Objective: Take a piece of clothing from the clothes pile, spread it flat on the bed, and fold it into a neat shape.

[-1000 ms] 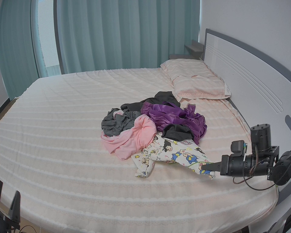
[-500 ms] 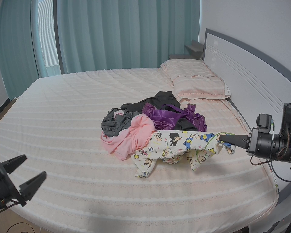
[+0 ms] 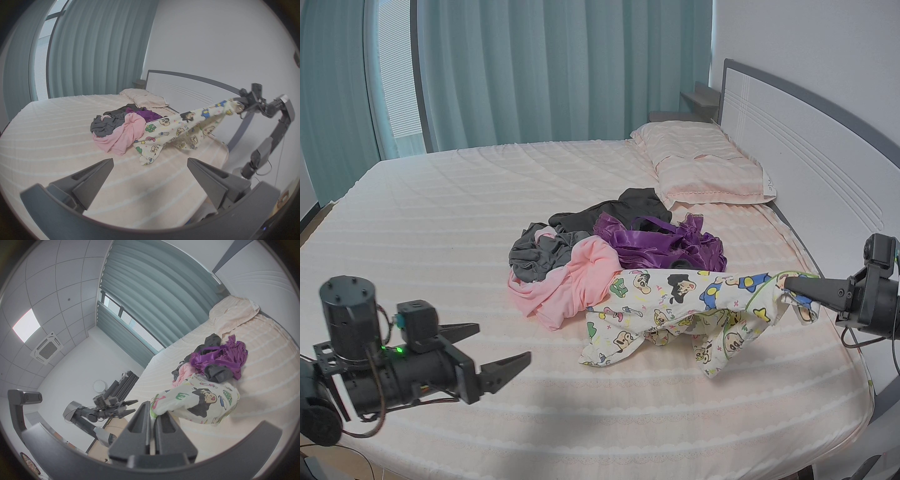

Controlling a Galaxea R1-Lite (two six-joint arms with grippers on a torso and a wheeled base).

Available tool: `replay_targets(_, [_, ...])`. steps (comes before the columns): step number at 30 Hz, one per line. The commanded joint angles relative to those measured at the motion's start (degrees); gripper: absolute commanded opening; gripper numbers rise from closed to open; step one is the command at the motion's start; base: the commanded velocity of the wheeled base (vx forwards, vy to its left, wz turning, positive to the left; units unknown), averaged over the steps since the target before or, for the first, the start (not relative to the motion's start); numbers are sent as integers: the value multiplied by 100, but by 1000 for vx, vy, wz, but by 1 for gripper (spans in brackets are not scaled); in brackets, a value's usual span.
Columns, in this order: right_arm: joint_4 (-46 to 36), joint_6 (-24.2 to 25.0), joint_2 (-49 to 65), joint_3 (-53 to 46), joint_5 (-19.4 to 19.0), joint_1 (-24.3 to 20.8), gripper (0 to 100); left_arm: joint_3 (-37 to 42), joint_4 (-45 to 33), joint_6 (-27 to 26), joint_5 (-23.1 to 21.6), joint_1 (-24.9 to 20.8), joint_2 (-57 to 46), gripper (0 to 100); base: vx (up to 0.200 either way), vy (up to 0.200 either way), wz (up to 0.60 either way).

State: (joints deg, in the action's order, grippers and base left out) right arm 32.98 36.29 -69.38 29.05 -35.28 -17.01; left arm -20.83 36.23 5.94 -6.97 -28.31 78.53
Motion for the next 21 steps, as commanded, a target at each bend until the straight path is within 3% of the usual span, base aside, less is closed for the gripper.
replay_targets(1, [33,80,82,-655,-322,-48,0,132,1457,804,1040,-1186,2272,100,0,0,0])
replay_targets(15, [51,133,-243,-506,-295,-13,0,-202,3593,786,1480,-1239,4724,100,0,0,0])
replay_targets(21, [42,133,-507,-435,-295,-48,0,-852,3681,777,1699,-1116,5383,100,0,0,0])
